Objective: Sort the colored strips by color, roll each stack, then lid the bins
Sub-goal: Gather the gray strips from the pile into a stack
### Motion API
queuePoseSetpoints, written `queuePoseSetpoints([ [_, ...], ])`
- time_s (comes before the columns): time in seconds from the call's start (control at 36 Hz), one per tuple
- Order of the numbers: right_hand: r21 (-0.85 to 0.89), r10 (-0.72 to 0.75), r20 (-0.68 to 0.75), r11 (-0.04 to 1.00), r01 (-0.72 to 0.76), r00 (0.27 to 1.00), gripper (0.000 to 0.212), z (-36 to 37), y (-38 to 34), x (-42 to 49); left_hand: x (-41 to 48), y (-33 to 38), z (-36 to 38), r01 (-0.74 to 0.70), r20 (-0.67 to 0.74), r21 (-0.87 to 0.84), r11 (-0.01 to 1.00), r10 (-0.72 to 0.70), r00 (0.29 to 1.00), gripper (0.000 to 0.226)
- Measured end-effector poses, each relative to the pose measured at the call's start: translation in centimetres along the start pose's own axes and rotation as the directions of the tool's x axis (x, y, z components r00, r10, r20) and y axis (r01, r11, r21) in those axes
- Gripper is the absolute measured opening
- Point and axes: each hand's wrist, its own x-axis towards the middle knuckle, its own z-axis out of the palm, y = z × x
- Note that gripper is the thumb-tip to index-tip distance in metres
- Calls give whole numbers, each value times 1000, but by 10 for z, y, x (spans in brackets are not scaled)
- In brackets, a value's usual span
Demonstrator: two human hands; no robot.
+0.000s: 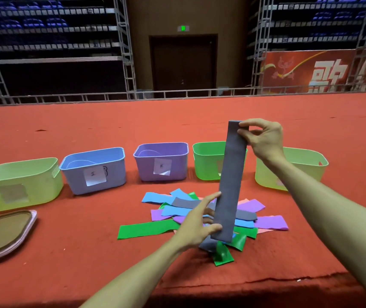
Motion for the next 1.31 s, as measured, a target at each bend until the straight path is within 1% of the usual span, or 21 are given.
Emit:
queuePoseSetpoints([
  [0.11, -71, 42, -28, 997, -43, 999, 22, -6, 13, -5, -8, -9, 1, 45, 26, -5, 999, -45, 999, 72],
  [0.25, -140, 97, -39, 985, -101, 995, 18, -12, 31, -17, -13, -20, 1, 83, 83, 54, 995, -87, 993, 65],
  [0.33, -161, 147, 12, 977, -143, 989, 16, -13, 40, -30, -15, -31, 0, 104, 105, 148, 984, -120, 987, 65],
  [0.39, -195, 159, 56, 970, -145, 986, 17, -13, 50, -39, -16, -38, 0, 115, 126, 205, 972, -143, 982, 65],
  [0.44, -232, 166, 103, 963, -139, 981, 19, -14, 60, -48, -17, -43, 2, 132, 145, 221, 966, -166, 975, 65],
  [0.53, -261, 189, 125, 953, -151, 974, 25, -14, 68, -59, -18, -49, 4, 151, 165, 241, 959, -194, 967, 64],
  [0.64, -285, 156, 108, 951, -119, 982, 25, -12, 73, -68, -17, -58, 4, 180, 179, 264, 947, -232, 956, 64],
  [0.81, -234, 146, 102, 965, -119, 984, 24, -9, 77, -74, -12, -60, 1, 218, 220, 277, 936, -282, 934, 63],
  [0.89, -211, 129, 92, 972, -107, 987, 24, -7, 77, -75, -10, -56, -6, 224, 257, 281, 933, -298, 919, 55],
  [0.94, -225, 120, 89, 969, -98, 989, 24, -7, 81, -75, -6, -51, -15, 184, 263, 359, 915, -289, 920, 45],
  [1.0, -217, 138, 94, 969, -115, 986, 24, -6, 85, -76, -1, -47, -26, 128, 243, 453, 882, -260, 935, 35],
  [1.03, -200, 157, 99, 970, -135, 982, 24, -6, 87, -77, 2, -46, -32, 120, 223, 465, 877, -247, 943, 31],
  [1.08, -171, 184, 108, 972, -164, 977, 24, -4, 92, -80, 8, -46, -42, 158, 164, 425, 891, -247, 955, 24],
  [1.17, -138, 197, 124, 974, -180, 972, 26, 0, 99, -85, 19, -52, -60, 260, -1, 348, 901, -277, 961, 19],
  [1.22, -128, 191, 146, 977, -172, 971, 26, 3, 102, -88, 29, -62, -74, 289, -113, 383, 877, -267, 957, 18],
  [1.31, -100, 191, 174, 979, -175, 966, 28, 7, 105, -91, 43, -77, -92, 329, -232, 457, 826, -247, 941, 14],
])
